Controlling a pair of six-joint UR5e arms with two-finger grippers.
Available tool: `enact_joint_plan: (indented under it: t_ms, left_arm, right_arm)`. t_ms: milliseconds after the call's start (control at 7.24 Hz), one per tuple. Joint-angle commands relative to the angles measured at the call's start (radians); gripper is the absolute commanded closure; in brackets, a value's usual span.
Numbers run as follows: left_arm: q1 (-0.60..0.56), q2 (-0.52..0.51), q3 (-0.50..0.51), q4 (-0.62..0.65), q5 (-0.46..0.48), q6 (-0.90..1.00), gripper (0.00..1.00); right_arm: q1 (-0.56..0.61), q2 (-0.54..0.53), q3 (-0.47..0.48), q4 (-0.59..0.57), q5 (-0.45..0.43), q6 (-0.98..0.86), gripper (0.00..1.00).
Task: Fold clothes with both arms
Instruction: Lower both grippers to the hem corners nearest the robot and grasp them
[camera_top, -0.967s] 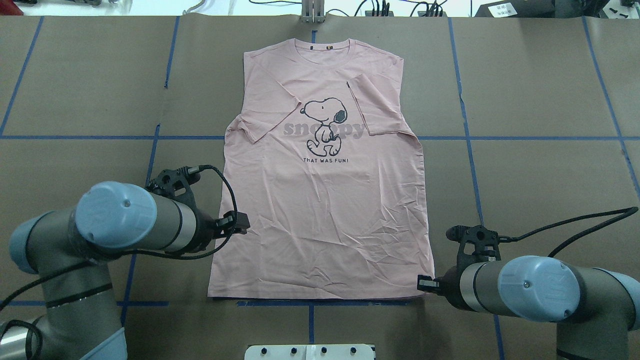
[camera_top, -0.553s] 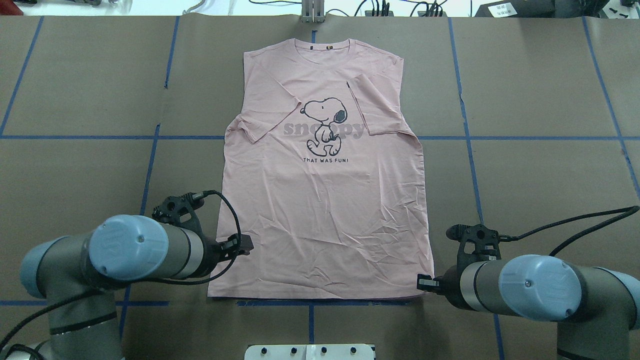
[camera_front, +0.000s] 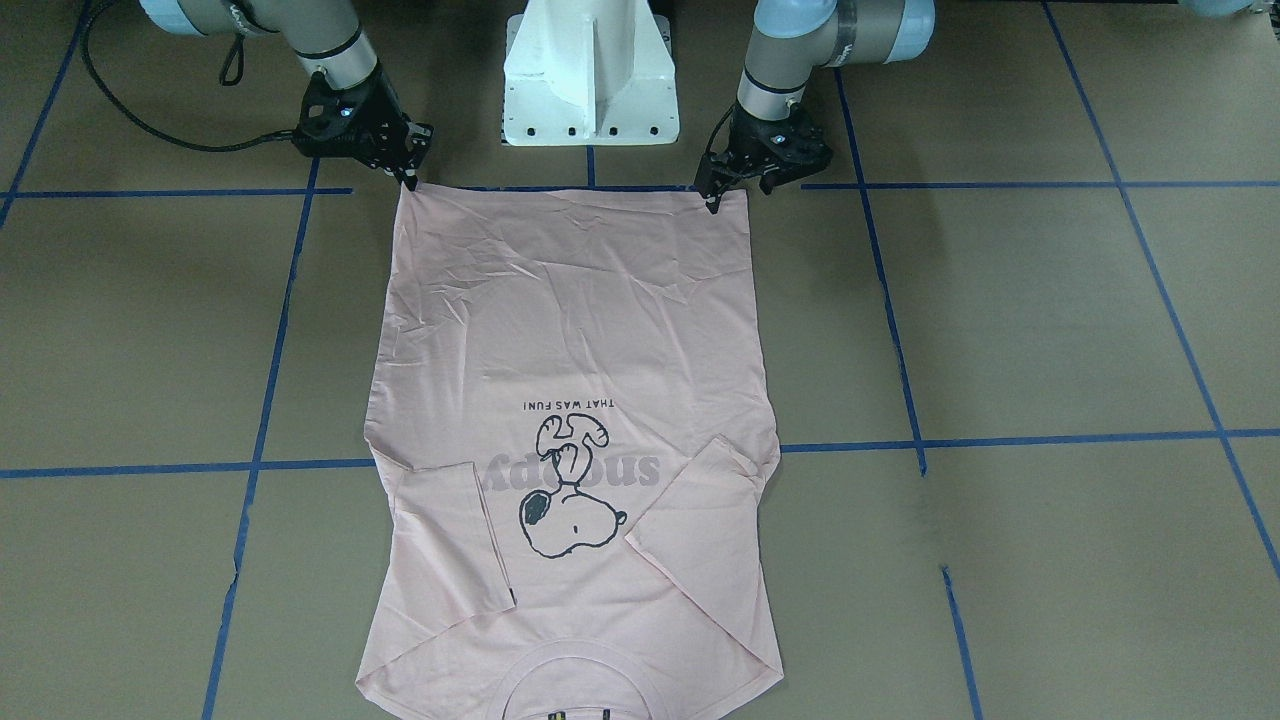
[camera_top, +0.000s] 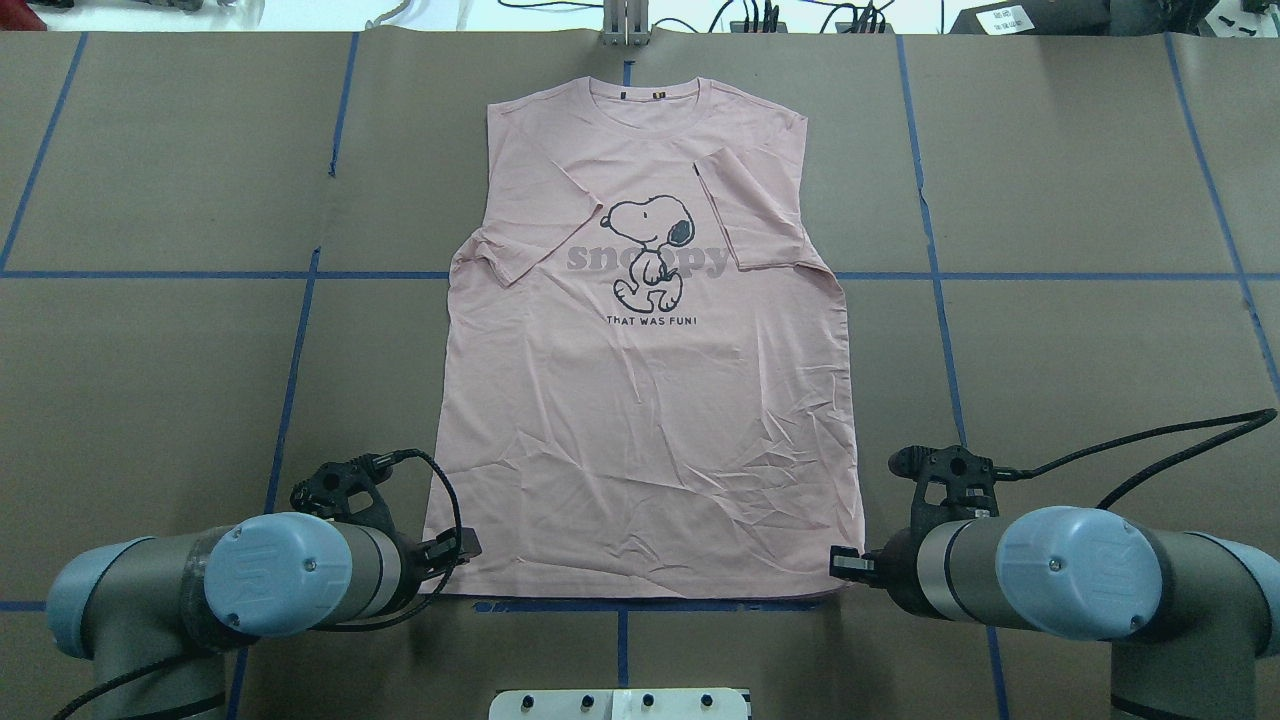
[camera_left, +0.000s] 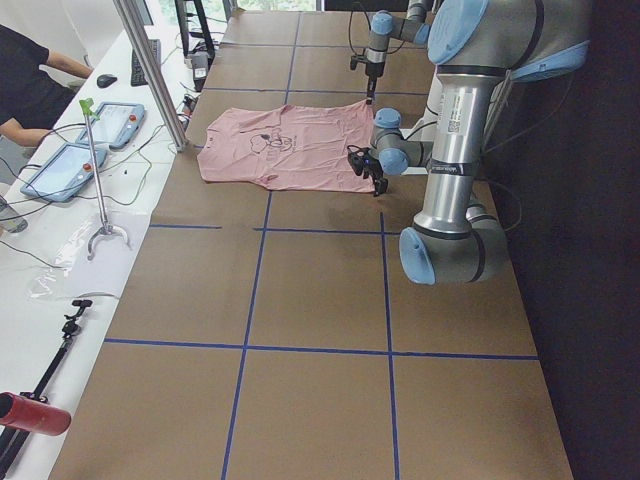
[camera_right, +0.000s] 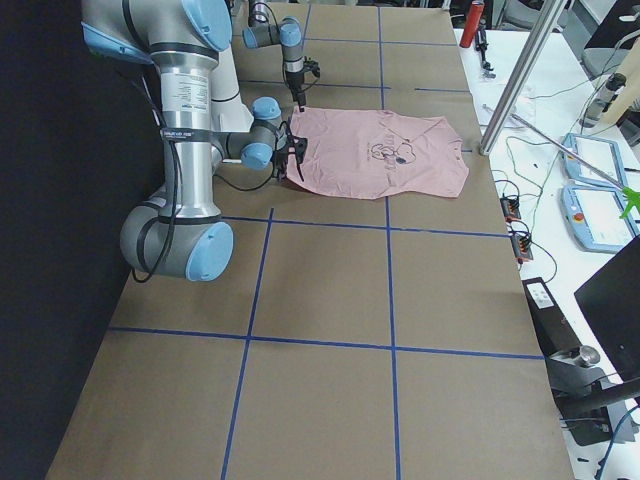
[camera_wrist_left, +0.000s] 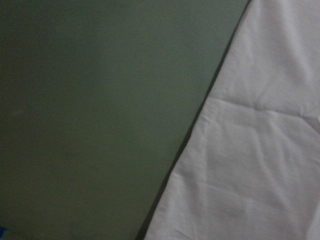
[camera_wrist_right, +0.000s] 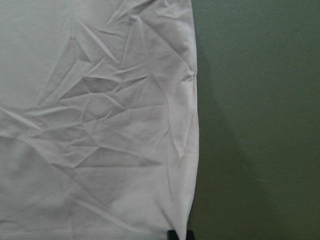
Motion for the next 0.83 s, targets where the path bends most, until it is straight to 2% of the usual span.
enact_joint_plan:
  t_ms: [0,276,415,691]
  left_arm:
    - [0.015,0.0,0.0,0.032,0.001,-0.014,0.08]
    - [0.018,-0.004,-0.003,0.038,-0.001,-0.022,0.19]
    - [0.018,-0.005,-0.006,0.038,-0.001,-0.022,0.31]
    - [0.018,-0.016,-0.006,0.04,-0.002,-0.02,0.71]
  right_arm:
    - [0.013,-0.001,0.0,0.0,0.017,0.0,1.0]
    - [0.013,-0.001,0.002,0.0,0.017,0.0,1.0]
    - [0.014,-0.002,0.002,0.0,0.017,0.0,1.0]
    - [0.014,-0.005,0.002,0.0,0.017,0.0,1.0]
